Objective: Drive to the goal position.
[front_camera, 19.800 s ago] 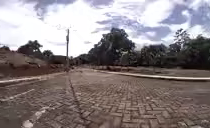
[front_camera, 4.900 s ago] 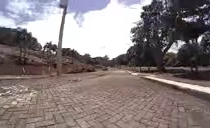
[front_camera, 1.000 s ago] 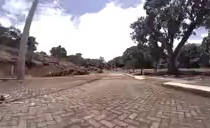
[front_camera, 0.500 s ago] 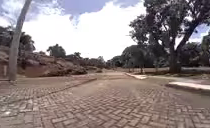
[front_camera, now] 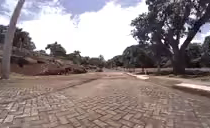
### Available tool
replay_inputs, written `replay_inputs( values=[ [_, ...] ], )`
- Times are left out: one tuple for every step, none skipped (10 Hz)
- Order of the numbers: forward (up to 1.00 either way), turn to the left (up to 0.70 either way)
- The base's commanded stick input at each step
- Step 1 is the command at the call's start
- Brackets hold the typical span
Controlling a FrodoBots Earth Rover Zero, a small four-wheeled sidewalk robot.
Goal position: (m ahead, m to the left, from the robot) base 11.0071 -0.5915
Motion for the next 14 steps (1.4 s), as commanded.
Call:
replay_inputs(
  values=[
    [1.0,0.0],
    [1.0,0.0],
    [1.0,0.0],
    [1.0,0.0],
    [1.0,0.0],
    [1.0,0.0],
    [1.0,0.0],
    [1.0,0.0],
    [1.0,0.0],
    [1.0,0.0],
    [1.0,0.0],
    [1.0,0.0],
    [1.0,0.0],
    [1.0,0.0]
  ],
)
